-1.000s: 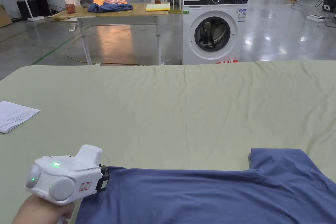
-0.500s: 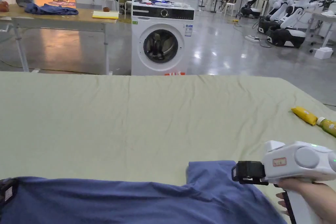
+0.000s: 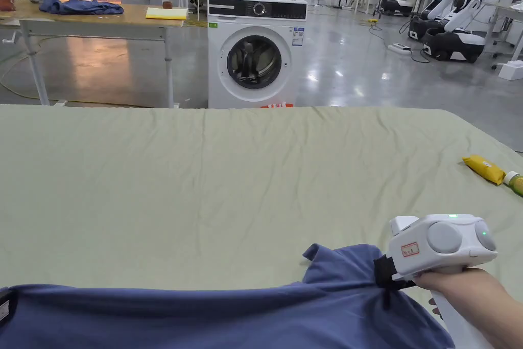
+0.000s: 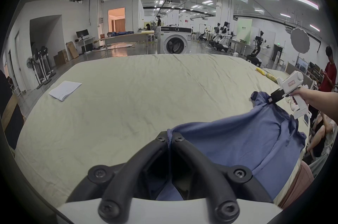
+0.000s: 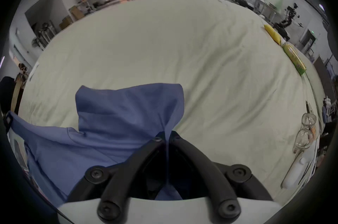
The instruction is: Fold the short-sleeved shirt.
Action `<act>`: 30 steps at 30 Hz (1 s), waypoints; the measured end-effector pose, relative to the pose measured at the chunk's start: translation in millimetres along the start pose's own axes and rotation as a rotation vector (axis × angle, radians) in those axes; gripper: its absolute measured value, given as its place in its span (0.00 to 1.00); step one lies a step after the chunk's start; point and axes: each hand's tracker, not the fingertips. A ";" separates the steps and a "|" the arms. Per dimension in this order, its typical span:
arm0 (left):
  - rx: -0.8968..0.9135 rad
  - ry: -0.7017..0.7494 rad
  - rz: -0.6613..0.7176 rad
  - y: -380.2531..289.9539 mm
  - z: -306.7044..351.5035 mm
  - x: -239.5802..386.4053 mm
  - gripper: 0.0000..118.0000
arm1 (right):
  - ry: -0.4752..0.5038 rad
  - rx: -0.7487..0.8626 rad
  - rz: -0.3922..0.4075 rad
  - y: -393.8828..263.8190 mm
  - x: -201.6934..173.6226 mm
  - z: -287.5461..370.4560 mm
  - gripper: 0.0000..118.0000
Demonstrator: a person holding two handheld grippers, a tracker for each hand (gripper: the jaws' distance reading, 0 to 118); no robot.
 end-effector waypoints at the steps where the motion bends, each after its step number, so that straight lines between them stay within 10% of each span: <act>1: 0.001 0.005 0.005 0.1 0.0 -0.3 0.00 | 0.014 0.041 0.007 0.8 -3.2 14.6 0.00; 19: 0.059 0.049 0.087 46.7 -26.9 -26.6 0.00 | 0.014 0.406 -0.096 7.0 -4.9 97.2 0.00; 30: -0.037 -0.058 0.006 -53.7 60.4 -19.1 0.00 | 0.095 0.315 -0.189 -162.1 28.1 144.7 0.00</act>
